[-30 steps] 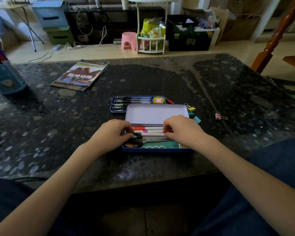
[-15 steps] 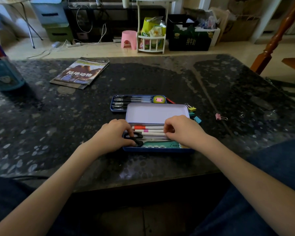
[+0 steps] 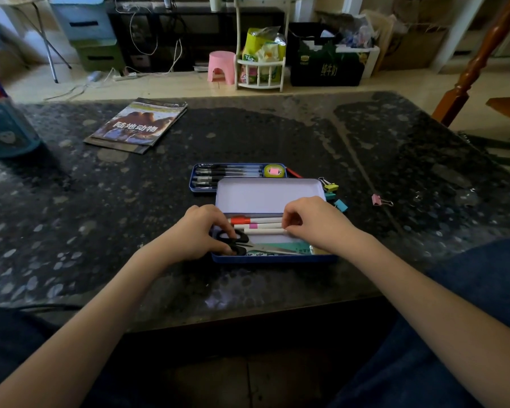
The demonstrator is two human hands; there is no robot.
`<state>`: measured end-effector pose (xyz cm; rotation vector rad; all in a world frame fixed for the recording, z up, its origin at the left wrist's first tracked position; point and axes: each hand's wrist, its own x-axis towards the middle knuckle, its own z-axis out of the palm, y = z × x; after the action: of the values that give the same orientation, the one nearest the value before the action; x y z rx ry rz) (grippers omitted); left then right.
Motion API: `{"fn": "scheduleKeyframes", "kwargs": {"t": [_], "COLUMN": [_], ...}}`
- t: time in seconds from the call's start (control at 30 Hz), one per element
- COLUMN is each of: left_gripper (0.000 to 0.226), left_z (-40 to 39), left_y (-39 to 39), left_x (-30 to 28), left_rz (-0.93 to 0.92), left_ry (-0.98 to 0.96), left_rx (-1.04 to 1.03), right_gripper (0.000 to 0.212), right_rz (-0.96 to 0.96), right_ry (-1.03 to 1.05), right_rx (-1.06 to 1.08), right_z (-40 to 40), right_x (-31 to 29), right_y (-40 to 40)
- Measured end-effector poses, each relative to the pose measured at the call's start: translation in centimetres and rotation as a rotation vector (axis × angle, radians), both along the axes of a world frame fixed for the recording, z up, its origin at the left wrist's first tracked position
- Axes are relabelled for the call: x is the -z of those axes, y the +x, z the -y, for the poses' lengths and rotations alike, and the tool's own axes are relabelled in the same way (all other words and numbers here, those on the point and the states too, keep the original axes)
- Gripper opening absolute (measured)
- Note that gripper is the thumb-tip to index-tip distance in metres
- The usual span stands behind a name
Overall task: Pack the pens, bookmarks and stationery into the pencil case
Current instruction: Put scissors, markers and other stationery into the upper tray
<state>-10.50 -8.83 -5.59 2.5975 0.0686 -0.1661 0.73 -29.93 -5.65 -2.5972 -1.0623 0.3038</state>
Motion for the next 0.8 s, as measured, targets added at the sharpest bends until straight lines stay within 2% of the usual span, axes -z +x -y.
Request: {"fn": "scheduleKeyframes", "kwargs": {"t": [0.17, 0.3, 0.63, 0.7, 0.8], "left_gripper": [0.022, 0.021, 0.023, 0.016, 0.016], "left_z": [-0.2, -0.4, -0.2, -0.1, -0.1], "left_y": [0.0, -0.2, -0.3, -0.2, -0.1], "left_x": [-0.3, -0.3, 0.7, 0.8, 1.0], "left_rz": [-0.054, -0.073, 0.034, 0.092, 0.109], "left_ry": [-0.035, -0.062, -0.193, -0.153, 0.053], "left_rx": [-0.003, 0.003, -0.039, -0.005, 0.056], "right_gripper": [0.012, 0.021, 0.024, 0.024, 0.023], "right_rz": [-0.001, -0.014, -0.033, -0.035, -0.052], "right_ry": [0.021, 0.020, 0.011, 0.011, 0.025], "right_rx": [-0.009, -0.007, 0.022, 0.005, -0.011], "right_z": [0.1, -0.1, -0.2, -0.1, 0.1], "right_x": [0.3, 0.3, 0.6, 0.5, 0.2], "right_y": [0.0, 0.1, 0.1, 0.0, 0.0]}}
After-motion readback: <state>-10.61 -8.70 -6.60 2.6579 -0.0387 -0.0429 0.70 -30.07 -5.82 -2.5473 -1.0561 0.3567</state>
